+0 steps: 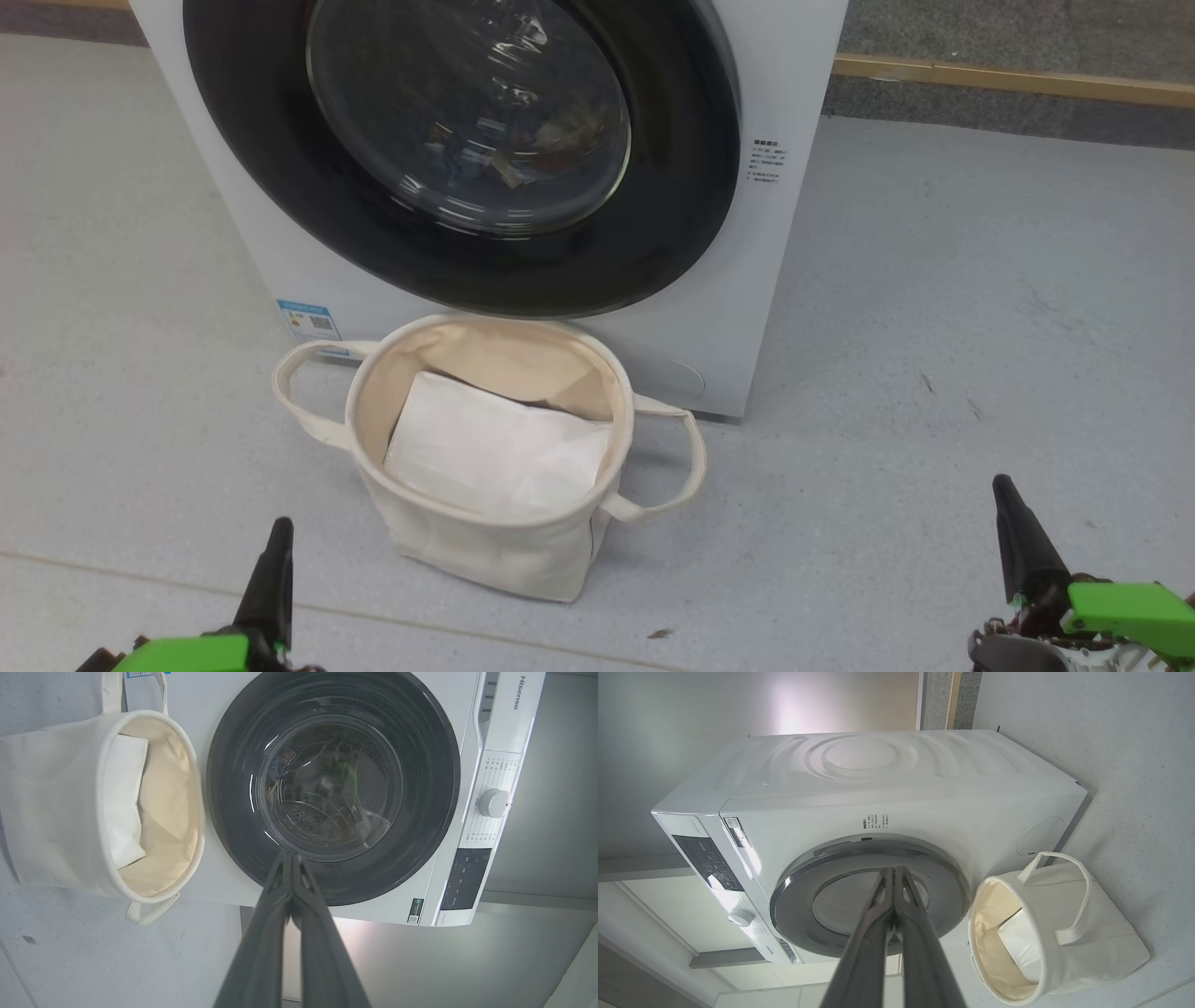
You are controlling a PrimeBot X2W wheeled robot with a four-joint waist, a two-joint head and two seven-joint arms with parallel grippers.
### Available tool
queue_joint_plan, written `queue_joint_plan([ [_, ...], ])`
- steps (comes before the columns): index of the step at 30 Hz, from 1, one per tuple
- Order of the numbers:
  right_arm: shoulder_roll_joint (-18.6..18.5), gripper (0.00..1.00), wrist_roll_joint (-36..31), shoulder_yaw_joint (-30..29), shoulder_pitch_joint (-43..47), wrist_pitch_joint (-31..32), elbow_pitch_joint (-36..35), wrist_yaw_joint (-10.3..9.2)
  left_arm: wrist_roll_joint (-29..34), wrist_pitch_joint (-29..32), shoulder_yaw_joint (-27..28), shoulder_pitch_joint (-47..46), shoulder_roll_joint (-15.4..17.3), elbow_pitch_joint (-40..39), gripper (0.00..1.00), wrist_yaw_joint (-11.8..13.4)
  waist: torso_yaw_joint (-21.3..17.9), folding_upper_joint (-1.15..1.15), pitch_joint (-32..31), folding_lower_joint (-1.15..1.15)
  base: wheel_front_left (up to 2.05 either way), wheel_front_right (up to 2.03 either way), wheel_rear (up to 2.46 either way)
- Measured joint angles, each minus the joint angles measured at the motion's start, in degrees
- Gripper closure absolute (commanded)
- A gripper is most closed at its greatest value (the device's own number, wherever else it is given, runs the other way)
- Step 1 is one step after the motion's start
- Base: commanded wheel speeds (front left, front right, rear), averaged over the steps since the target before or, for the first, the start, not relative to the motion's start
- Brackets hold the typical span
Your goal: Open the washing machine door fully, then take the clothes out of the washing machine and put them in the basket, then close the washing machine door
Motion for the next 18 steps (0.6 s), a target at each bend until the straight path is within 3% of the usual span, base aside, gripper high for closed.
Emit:
queue_joint_plan([
  [18,0.0,1.0,0.0,0.0,0.0,0.0,0.0,0.0,0.0,0.0,0.0,0.0,0.0,0.0,1.0,0.0,0.0,0.0,0.0,0.0,0.0,0.0,0.0],
])
